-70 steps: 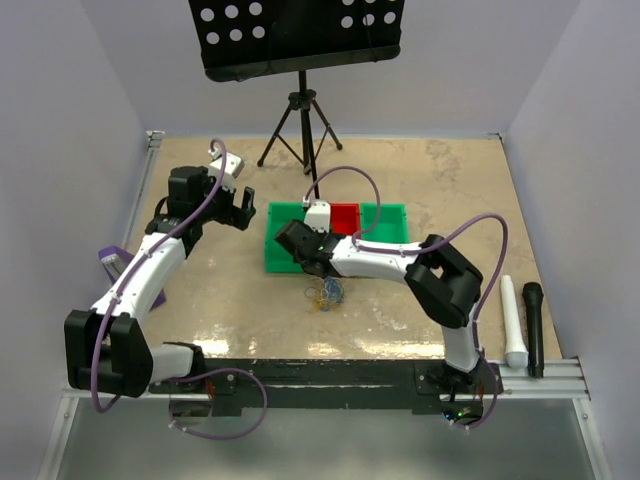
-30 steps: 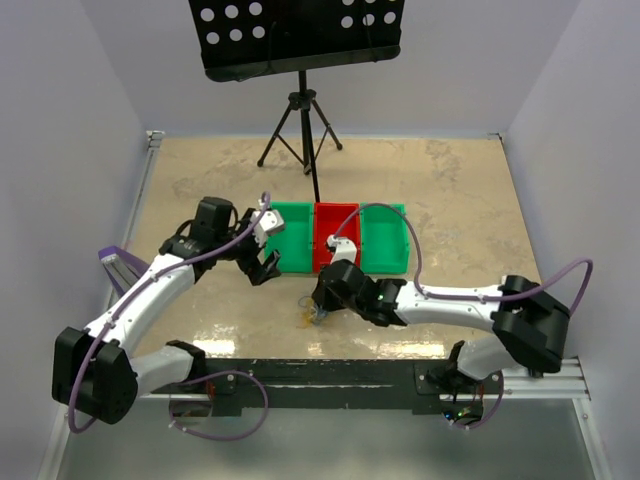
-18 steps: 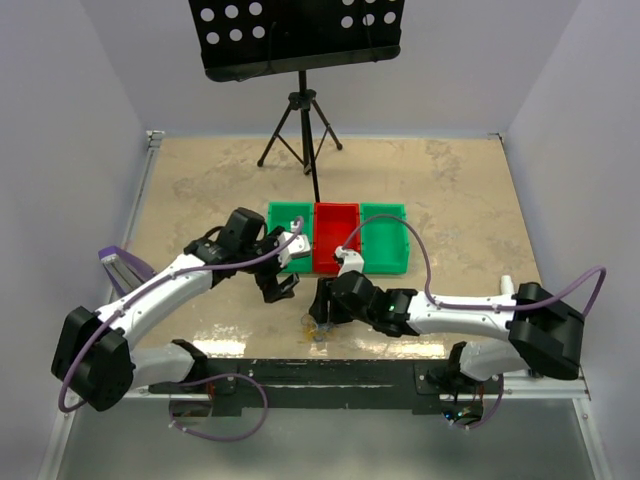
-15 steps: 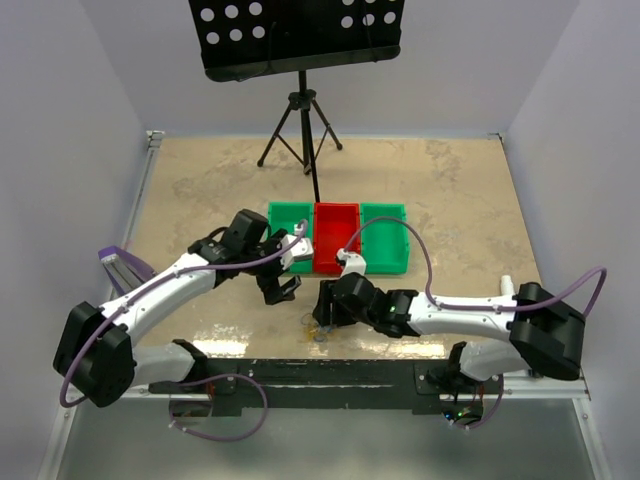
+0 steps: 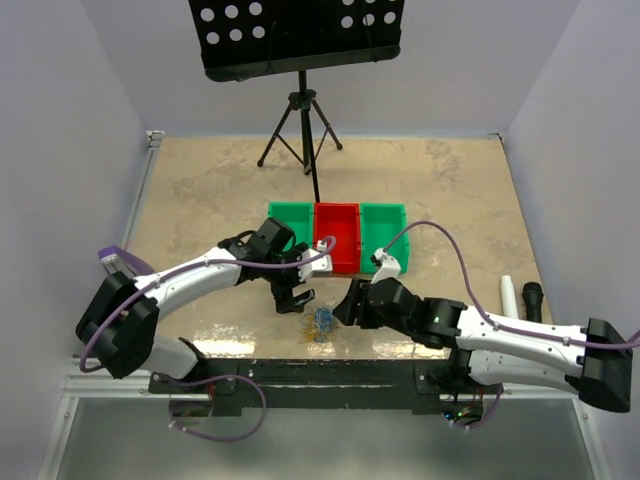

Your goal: Untangle the cables

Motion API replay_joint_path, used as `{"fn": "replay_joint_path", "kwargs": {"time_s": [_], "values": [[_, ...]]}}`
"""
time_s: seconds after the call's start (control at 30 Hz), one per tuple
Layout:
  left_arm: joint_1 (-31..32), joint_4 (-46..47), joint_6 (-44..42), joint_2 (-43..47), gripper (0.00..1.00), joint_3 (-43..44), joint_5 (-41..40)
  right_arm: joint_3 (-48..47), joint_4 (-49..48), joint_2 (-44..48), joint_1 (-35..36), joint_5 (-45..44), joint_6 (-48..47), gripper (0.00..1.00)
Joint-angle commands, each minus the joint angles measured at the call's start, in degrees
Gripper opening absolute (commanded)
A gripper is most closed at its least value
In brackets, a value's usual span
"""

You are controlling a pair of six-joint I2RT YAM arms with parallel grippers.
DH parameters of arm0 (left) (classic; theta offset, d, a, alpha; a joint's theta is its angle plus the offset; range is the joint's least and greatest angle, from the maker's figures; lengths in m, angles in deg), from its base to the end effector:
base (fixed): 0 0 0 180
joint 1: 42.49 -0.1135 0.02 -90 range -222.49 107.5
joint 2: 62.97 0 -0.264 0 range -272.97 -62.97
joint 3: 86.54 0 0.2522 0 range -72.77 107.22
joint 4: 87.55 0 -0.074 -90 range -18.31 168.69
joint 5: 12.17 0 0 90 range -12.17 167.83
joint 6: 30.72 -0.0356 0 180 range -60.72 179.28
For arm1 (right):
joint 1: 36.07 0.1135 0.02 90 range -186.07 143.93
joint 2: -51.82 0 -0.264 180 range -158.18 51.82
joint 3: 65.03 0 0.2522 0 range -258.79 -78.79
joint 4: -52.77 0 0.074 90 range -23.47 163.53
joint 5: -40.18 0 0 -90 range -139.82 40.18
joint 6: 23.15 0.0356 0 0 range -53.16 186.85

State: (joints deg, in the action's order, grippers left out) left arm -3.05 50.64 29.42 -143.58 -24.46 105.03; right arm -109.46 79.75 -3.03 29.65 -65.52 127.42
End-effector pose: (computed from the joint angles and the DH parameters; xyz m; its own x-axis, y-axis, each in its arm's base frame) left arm 0.1969 -0.1830 0.2020 -0.2137 0.7492 -0.6269 0.9756 0.1962 -0.0981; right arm 0.0919 0.1802 0.2180 -0.8100 0.2434 -0.5335 -0.1702 0.7730 0.6111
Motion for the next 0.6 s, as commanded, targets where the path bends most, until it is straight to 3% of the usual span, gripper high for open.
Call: {"fn": "replay_joint_path", "kwargs": {"time_s": [0.0,0.27,0.43,0.57], "values": [[1.69,4.49,-2.56,-2.43,0.97,2.57,2.86,1.32,3.75,2.38,-0.06,-1.34,3.58,0.57],[1.96,7.66,-4.06,-6.39,0.84,1.7,4.7,1.94,4.19,2.91,-0.06,-1.87,3.58,0.56],[1.96,9.69,-4.58,-7.09,0.49,0.64,5.05,2.2,2.35,1.68,-0.06,-1.52,2.97,0.56],[1.96,8.46,-4.32,-5.87,0.36,0.38,7.6,2.9,0.59,0.27,-0.06,-0.73,2.44,0.55]]}}
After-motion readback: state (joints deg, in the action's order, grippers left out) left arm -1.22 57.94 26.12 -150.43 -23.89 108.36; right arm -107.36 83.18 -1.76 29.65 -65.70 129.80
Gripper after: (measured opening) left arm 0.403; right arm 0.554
